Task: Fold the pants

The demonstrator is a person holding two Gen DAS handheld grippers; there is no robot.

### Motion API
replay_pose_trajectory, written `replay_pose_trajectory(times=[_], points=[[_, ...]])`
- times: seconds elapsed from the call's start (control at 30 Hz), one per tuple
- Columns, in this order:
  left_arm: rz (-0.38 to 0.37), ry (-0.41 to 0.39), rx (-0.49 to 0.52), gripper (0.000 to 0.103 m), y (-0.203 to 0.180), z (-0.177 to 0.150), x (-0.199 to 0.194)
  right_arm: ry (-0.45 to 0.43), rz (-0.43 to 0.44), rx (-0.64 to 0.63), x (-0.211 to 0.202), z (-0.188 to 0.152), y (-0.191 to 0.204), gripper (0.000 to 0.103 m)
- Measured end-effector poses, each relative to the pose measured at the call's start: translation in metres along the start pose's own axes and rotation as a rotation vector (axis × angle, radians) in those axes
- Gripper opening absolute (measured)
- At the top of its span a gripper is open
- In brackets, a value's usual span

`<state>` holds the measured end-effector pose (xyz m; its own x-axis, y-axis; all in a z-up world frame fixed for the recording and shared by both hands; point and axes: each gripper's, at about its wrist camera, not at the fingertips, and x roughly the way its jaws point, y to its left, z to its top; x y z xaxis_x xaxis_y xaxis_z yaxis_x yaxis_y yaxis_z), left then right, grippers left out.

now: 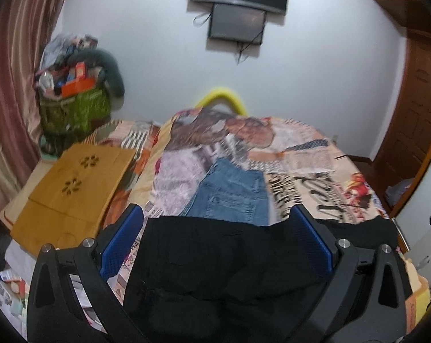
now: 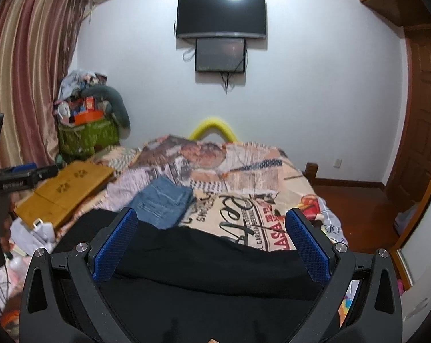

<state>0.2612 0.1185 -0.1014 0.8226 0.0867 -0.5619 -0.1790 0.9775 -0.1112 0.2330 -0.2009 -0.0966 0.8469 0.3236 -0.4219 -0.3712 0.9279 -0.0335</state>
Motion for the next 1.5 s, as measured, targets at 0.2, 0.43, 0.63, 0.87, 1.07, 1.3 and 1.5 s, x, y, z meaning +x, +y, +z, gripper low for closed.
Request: replay_pose_trajectory(times=[0.2,0.43,0.63,0.87,1.07,1.3,1.5], points=[[0.06,0.041,0.013,0.103,0.025,-0.008,0.065,0.135,0.04,-0.02,0.054,-0.011,-0.015,0.103],[0.13,0.193,0.105,0.103,0.041,-0.027,0.145,0.322,0.078,-0.019,0.126,-0.034,-0.035,0.103],[0.157,0.332,0.069,0.103,0.06,-0.042,0.201,0.433,0.124,0.017,0.18,-0.047,-0.051,0.102],[0.199,0.478,0.029,0.074,0.078,-0.059,0.252,0.521,0.178,0.0,0.218,-0.051,-0.055,0.101],[0.15,0.503,-0.039,0.069,0.089,-0.067,0.262,0.555,0.205,-0.038,0.236,-0.053,-0.048,0.091],[0.152,0.492,-0.036,0.039,0.097,-0.069,0.247,0.55,0.237,-0.129,0.242,-0.051,-0.023,0.058],[0.157,0.466,0.013,0.019,0.091,-0.065,0.229,0.543,0.256,-0.127,0.241,-0.055,-0.008,0.016]])
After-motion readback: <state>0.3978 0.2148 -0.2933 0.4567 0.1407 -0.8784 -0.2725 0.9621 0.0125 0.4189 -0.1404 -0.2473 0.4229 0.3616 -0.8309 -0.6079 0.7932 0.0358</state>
